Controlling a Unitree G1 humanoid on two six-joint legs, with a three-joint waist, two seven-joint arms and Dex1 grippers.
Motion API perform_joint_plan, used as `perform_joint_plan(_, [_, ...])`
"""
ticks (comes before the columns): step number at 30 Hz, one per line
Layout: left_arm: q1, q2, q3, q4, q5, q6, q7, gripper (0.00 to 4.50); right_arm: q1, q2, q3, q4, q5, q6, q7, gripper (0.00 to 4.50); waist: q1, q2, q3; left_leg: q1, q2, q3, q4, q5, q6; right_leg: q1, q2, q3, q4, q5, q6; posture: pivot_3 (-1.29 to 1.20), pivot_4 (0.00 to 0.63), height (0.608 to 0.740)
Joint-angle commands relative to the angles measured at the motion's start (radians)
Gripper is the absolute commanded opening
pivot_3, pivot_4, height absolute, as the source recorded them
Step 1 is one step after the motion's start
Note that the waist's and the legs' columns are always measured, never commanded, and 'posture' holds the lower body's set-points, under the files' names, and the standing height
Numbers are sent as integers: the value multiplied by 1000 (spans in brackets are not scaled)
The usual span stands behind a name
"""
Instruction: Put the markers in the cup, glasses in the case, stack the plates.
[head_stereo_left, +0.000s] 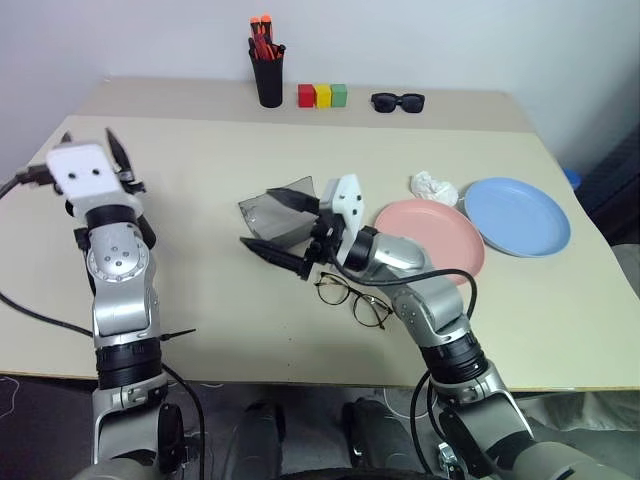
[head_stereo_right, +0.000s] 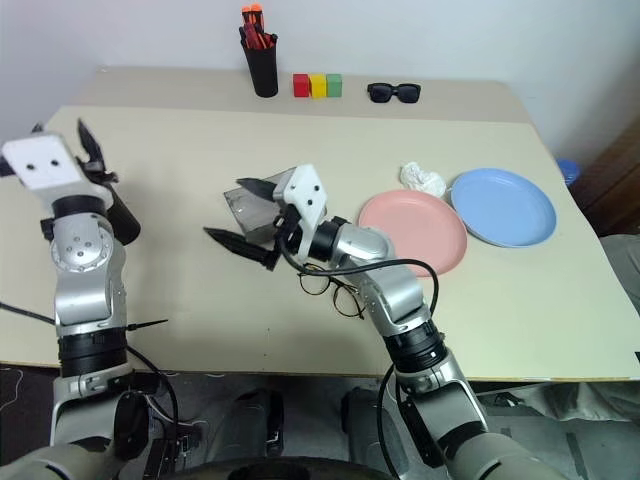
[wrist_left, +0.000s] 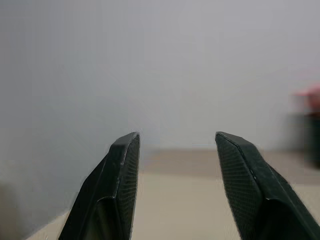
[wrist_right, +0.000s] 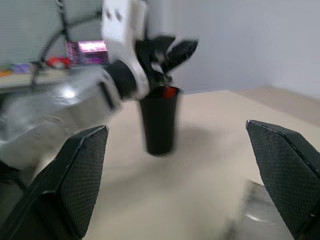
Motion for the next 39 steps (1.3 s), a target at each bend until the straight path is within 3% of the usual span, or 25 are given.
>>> perform_joint_plan(1, [-44, 54, -120, -76, -153, 202, -276, 4225, 3, -121, -88, -49, -28, 12, 9, 4500, -7, 0, 0, 0, 0, 0, 0, 0, 0, 0, 0, 0, -1, 0, 0, 0, 150, 722])
perform_joint_plan(2, [-48, 74, -150, -83, -182, 264, -335, 4408, 12, -157, -99, -56, -30, 18, 17, 4500, -9, 1, 0, 0, 0, 1, 0, 0, 1, 0, 0, 1, -1, 0, 0, 0, 150, 722])
perform_joint_plan(7, [-59, 158, -301, -82, -277, 527, -571, 4408, 94, -337, -165, -136, -11, 65, 73, 4500, -27, 4, 3, 0, 1, 0, -4, 0, 1, -2, 3, 2, -1, 0, 0, 0, 150, 722])
perform_joint_plan(12, [-119, 159, -349, 27, -282, 628, -631, 4408, 222, -447, -232, -241, 16, 114, 94, 4500, -35, 5, 3, 0, 1, 0, -3, 0, 1, -2, 2, 2, -1, -1, 0, 0, 150, 722])
perform_joint_plan(19, [-177, 184, -440, 149, -228, 622, -736, 4408, 348, -463, -266, -364, 21, 164, 38, 4500, -36, 5, 3, 1, 0, 0, -2, 0, 1, -1, 2, 3, -1, -1, 0, 0, 150, 722])
perform_joint_plan(22, [-191, 183, -462, 194, -202, 603, -762, 3529, 370, -460, -272, -390, 24, 177, 21, 4500, -33, 5, 3, 0, 0, 0, -2, 0, 1, -1, 2, 3, -1, -1, 0, 0, 150, 722])
perform_joint_plan(29, [-207, 176, -478, 260, -153, 530, -814, 58, 400, -462, -275, -416, 30, 186, -3, 4500, -31, 5, 3, 0, 0, 0, -2, 0, 1, -1, 2, 3, -1, -1, 0, 0, 150, 722])
perform_joint_plan(39, [-138, 340, -573, 228, -32, 52, -1129, 18, 393, -455, -246, -417, 39, 181, 3, 4500, -30, 5, 3, 0, 0, 0, -2, 0, 1, -1, 2, 3, -1, -1, -1, 0, 150, 722])
